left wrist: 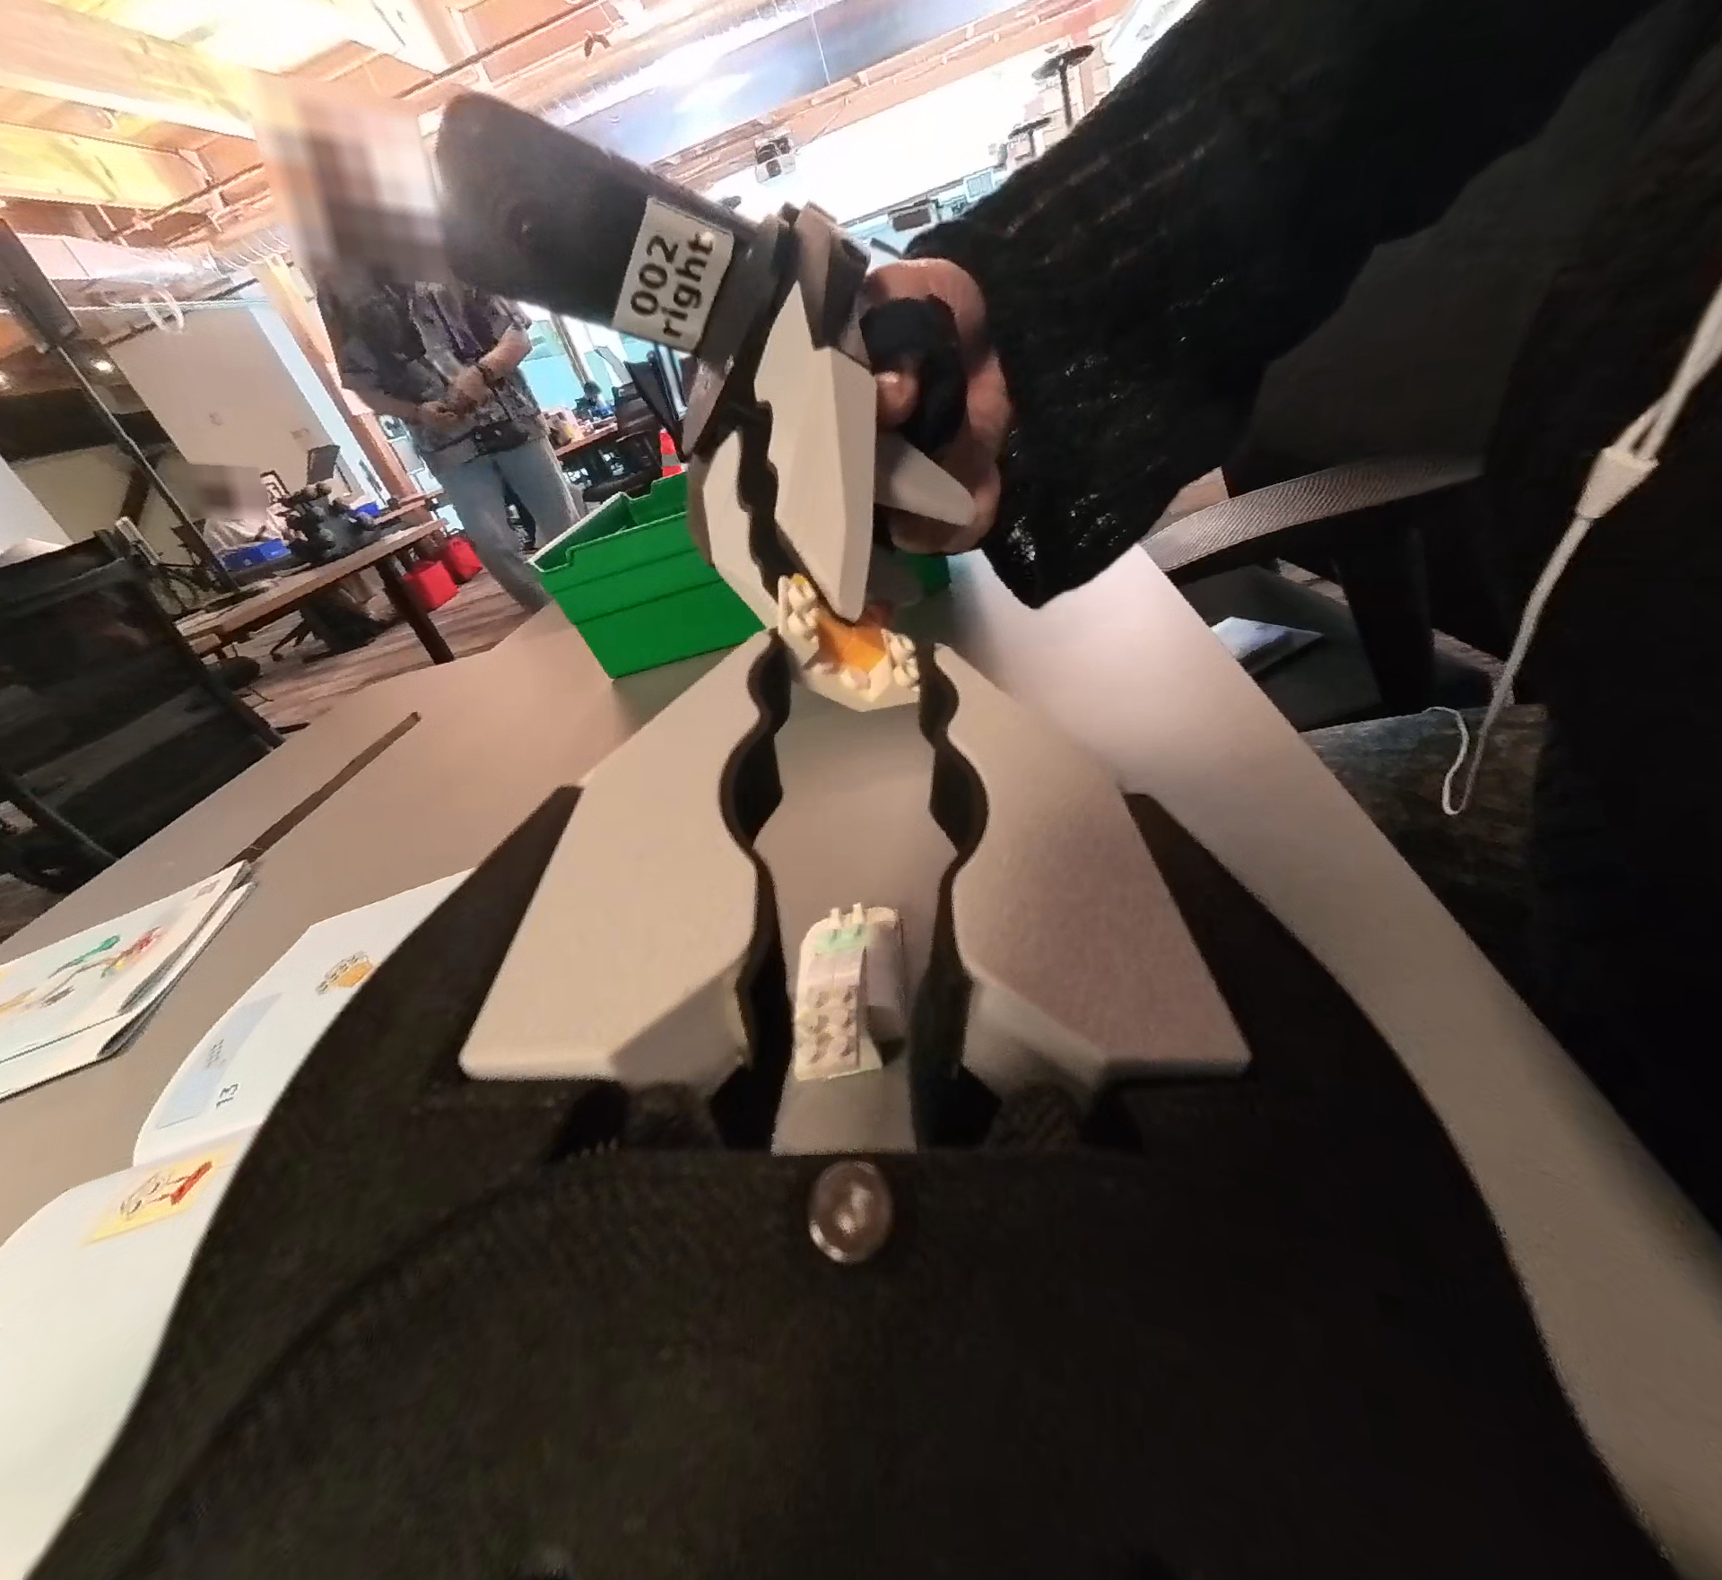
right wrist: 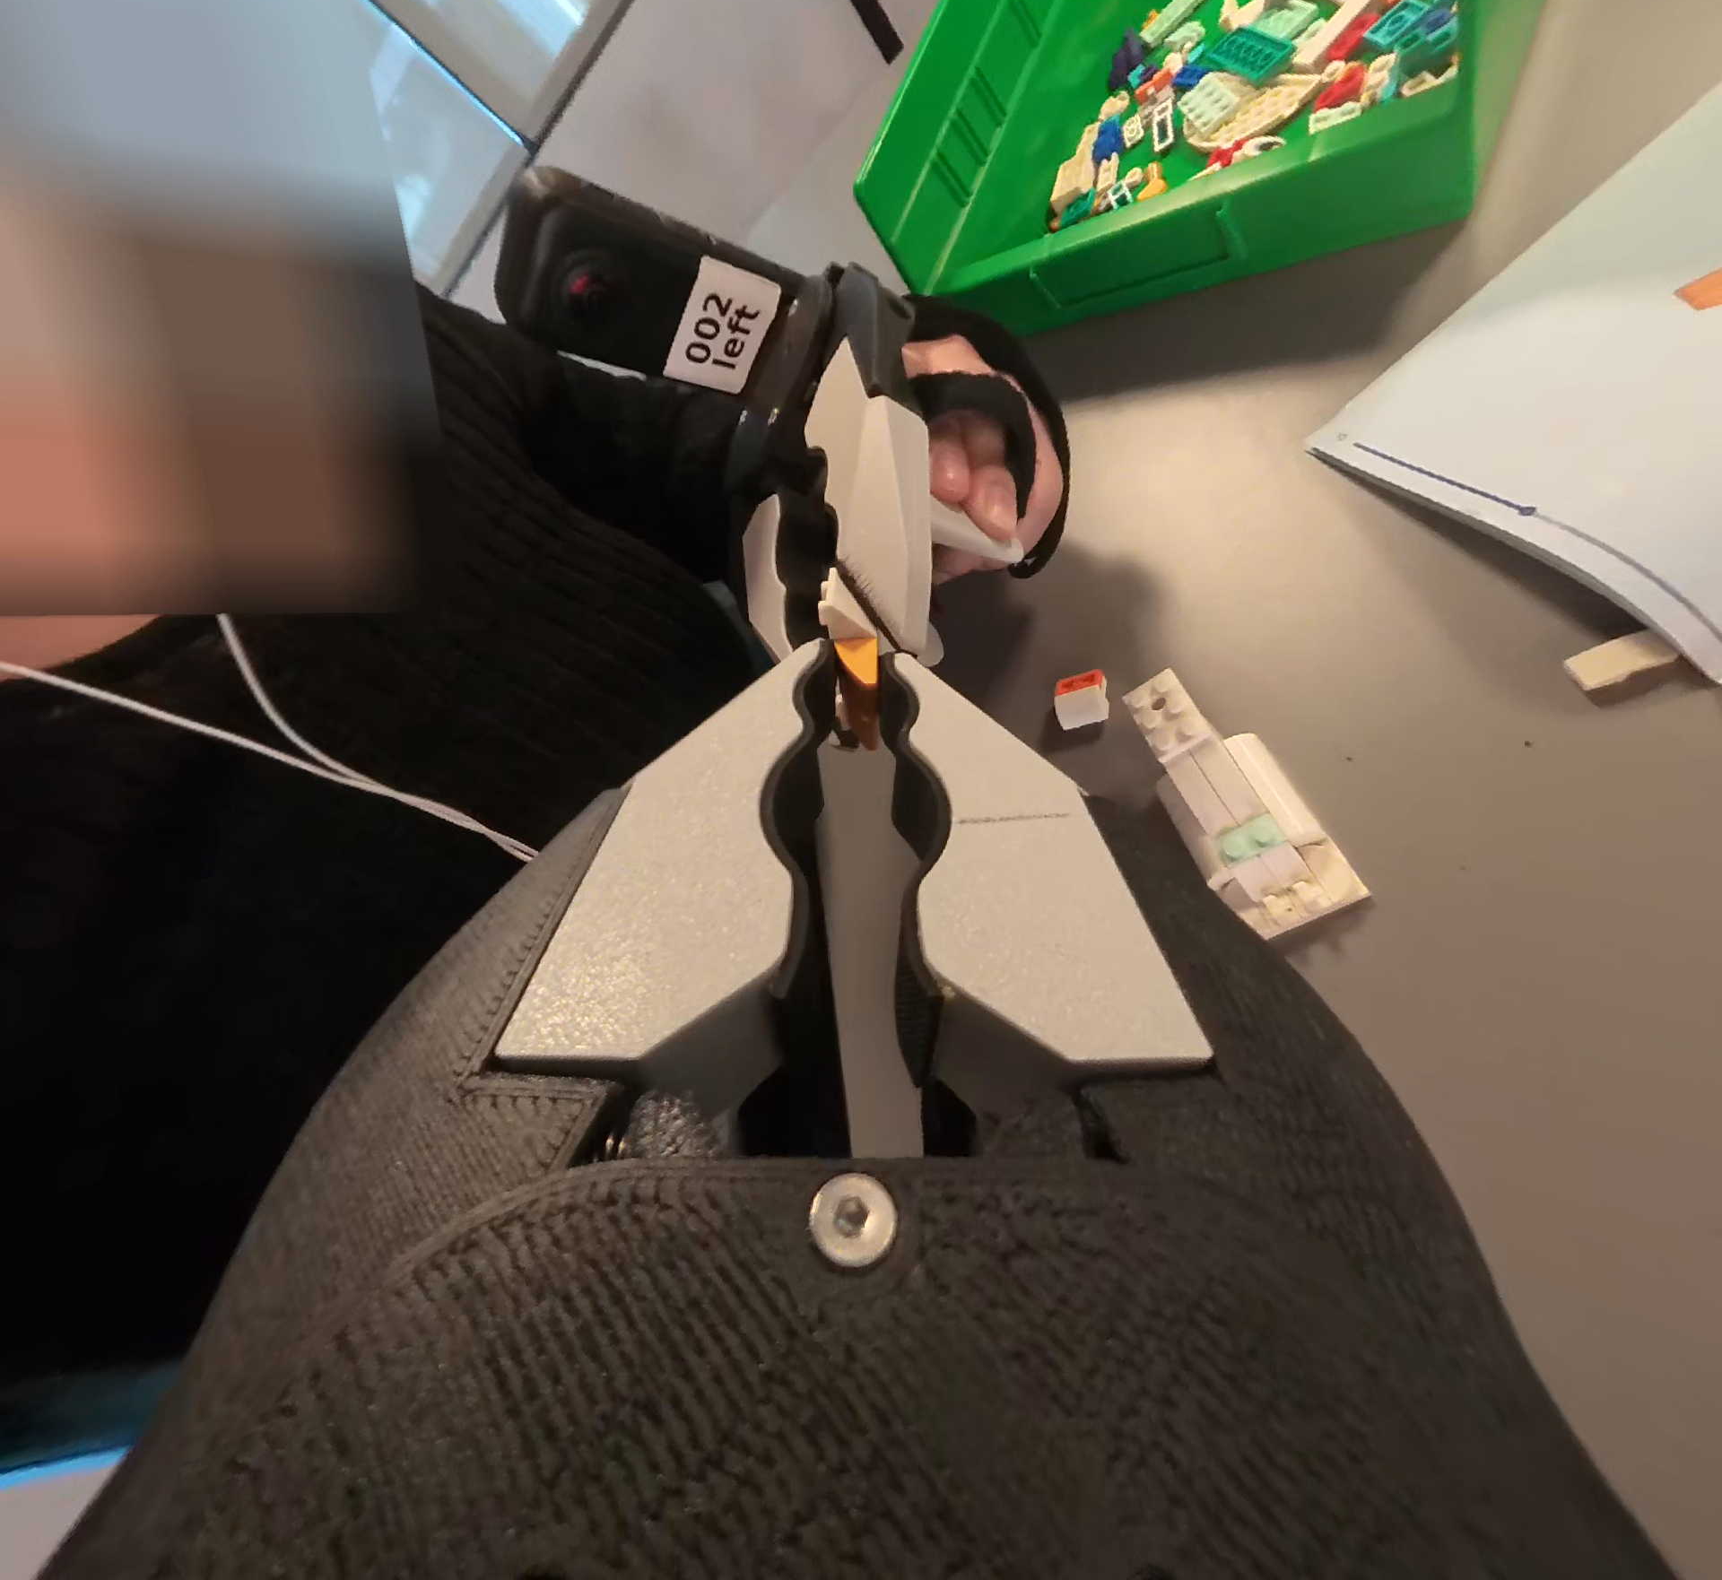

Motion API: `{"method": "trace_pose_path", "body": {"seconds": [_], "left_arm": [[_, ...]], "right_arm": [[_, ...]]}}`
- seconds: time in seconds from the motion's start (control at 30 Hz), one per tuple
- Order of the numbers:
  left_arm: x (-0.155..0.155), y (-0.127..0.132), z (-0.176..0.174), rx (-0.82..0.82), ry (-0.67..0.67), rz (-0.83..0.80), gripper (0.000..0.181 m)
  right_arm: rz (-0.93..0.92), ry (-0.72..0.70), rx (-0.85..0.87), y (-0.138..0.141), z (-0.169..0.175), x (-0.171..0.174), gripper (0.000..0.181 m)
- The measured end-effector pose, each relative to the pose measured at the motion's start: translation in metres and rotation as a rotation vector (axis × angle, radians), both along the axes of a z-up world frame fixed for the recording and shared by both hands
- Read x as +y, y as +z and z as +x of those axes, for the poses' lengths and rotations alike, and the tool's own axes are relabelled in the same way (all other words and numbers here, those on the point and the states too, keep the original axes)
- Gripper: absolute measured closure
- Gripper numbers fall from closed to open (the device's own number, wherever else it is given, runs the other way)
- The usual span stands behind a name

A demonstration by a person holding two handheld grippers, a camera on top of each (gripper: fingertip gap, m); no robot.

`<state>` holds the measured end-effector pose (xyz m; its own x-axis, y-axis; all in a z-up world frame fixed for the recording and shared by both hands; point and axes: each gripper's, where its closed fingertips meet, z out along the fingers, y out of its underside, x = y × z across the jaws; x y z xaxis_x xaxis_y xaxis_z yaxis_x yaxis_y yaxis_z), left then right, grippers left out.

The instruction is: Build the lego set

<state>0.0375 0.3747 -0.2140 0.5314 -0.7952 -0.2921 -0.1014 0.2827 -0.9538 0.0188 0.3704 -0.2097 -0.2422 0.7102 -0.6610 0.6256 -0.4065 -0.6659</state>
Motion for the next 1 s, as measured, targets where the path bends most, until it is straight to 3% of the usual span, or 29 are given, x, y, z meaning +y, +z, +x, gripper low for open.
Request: {"method": "trace_pose_path", "body": {"seconds": [0.33,0.57,0.7,0.83,1.0], "left_arm": [[0.005,0.003,-0.005,-0.017,0.039,0.009,0.155],[0.014,0.008,-0.017,-0.077,0.087,-0.021,0.156],[0.021,0.012,-0.025,-0.178,0.078,-0.113,0.156],[0.014,0.022,-0.028,-0.325,-0.067,-0.223,0.155],[0.014,0.028,-0.031,-0.548,-0.253,-0.459,0.156]], "right_arm": [[-0.045,-0.046,0.026,0.004,-0.005,0.005,0.173],[-0.061,-0.091,0.039,0.001,-0.008,0.010,0.155],[0.045,-0.123,0.098,0.005,-0.008,0.021,0.145],[0.428,-0.118,0.215,0.010,-0.006,0.029,0.125],[1.447,0.067,0.389,0.019,-0.001,0.034,0.125]]}}
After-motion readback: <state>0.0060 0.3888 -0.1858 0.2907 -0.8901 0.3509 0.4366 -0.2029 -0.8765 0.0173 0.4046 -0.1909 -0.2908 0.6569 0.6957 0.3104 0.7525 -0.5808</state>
